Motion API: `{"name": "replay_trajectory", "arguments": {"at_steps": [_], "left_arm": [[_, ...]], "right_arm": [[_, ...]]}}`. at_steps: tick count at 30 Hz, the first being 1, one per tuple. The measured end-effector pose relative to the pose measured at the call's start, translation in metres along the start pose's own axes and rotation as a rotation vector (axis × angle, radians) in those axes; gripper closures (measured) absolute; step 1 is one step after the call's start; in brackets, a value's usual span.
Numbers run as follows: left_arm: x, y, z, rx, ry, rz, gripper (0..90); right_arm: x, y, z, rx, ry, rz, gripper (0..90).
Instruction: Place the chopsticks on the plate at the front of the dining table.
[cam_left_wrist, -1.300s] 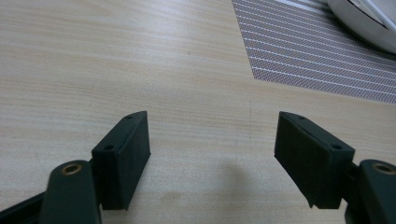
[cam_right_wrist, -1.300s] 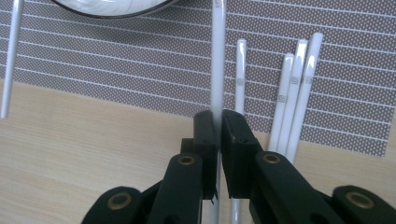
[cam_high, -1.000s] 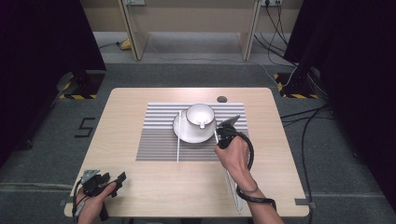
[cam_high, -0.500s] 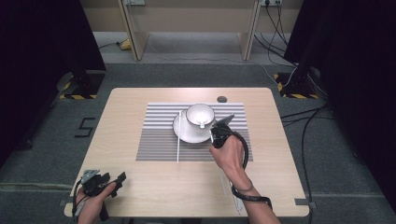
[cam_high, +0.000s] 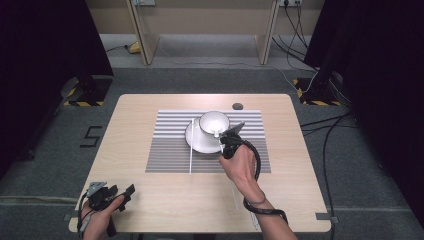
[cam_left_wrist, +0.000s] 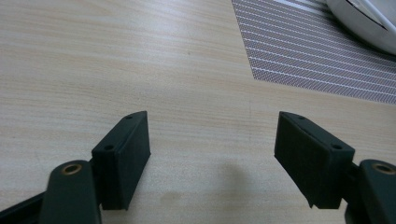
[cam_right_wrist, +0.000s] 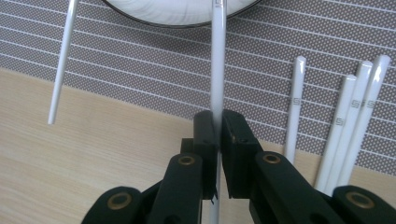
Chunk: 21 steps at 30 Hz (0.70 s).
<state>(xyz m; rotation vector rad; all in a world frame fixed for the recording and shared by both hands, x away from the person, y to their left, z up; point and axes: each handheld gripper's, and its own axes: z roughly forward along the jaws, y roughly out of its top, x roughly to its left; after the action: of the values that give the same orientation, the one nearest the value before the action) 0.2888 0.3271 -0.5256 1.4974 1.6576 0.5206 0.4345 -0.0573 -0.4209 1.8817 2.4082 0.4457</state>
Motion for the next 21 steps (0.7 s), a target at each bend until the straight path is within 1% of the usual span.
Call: {"name": "replay_trajectory", "arguments": {"at_steps": [8, 9, 14, 21], "left_arm": [[0.0, 0.0, 0.0, 0.0, 0.0, 0.0, 25.7], [0.0, 0.0, 0.0, 0.0, 0.0, 0.0, 25.7], [0.0, 0.0, 0.0, -0.001, -0.001, 0.0, 25.7], [0.0, 0.0, 0.0, 0.0, -0.001, 0.0, 25.7]], "right_arm": [[0.007, 0.002, 0.001, -0.003, 0.005, -0.014, 85.5], [0.008, 0.003, 0.002, -0.001, 0.007, -0.01, 85.5], [0.011, 0.004, 0.003, 0.0, 0.006, -0.019, 85.5], [0.015, 0.006, 0.005, -0.001, 0.01, -0.02, 85.5]]}}
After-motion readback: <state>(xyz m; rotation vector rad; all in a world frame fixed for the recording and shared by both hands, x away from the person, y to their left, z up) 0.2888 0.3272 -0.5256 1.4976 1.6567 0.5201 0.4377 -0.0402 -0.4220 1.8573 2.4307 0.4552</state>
